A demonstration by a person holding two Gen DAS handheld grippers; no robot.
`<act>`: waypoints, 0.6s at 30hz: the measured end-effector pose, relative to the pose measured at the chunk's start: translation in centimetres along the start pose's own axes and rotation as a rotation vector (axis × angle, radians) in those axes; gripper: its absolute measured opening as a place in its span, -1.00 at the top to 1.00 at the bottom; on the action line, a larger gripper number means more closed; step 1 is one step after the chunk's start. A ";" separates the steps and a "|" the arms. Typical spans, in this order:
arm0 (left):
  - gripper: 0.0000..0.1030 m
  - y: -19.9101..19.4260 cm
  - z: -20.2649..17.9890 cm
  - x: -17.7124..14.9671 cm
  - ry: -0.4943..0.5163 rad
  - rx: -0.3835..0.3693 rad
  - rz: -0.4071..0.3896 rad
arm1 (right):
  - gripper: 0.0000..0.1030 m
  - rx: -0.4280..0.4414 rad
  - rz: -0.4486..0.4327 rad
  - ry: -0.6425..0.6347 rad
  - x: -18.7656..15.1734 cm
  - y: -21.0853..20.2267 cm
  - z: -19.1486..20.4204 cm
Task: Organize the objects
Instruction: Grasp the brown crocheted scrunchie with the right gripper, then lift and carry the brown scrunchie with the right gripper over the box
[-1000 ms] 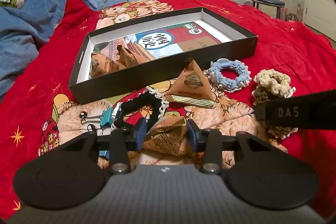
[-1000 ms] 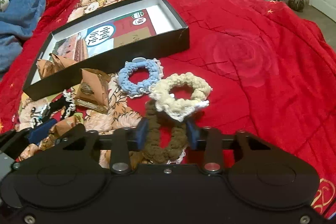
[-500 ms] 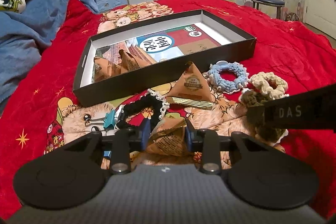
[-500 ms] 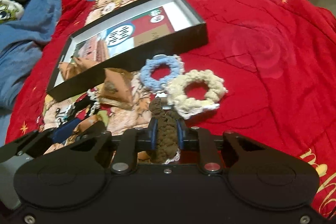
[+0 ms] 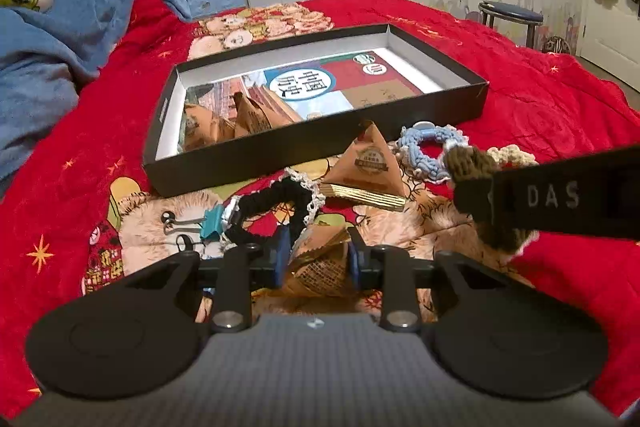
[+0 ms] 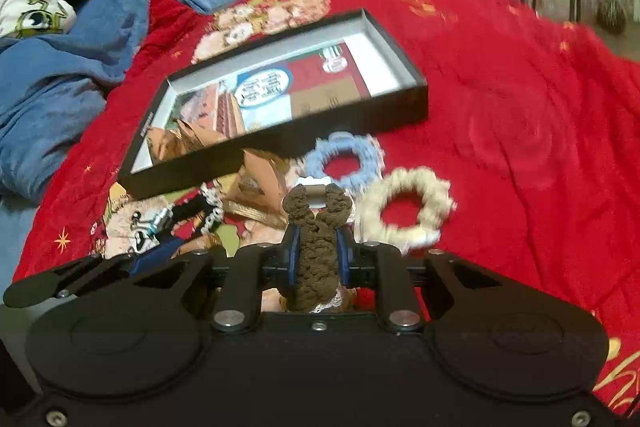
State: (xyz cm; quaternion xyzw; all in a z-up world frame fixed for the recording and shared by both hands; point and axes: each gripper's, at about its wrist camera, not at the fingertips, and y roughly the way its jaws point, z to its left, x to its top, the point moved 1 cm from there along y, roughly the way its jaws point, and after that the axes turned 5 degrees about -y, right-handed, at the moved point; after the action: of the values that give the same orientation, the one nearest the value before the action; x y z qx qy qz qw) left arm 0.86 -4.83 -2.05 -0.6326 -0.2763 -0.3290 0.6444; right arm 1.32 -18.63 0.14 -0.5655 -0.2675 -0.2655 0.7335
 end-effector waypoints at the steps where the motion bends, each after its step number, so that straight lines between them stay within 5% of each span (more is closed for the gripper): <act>1: 0.37 -0.1 0.0 0.0 0.000 0.004 -0.011 | 0.63 0.004 -0.012 -0.002 0.1 -0.2 0.1; 18: 0.40 -1.0 -1.0 -0.5 0.030 -0.003 -0.044 | 0.63 0.054 -0.086 0.084 1.6 -1.8 -1.6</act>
State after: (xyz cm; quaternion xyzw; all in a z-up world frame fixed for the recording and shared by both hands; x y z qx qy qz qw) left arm -0.34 -5.79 -1.86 -0.6224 -0.2797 -0.3531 0.6401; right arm 1.38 -20.75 2.08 -0.5217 -0.2677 -0.3130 0.7471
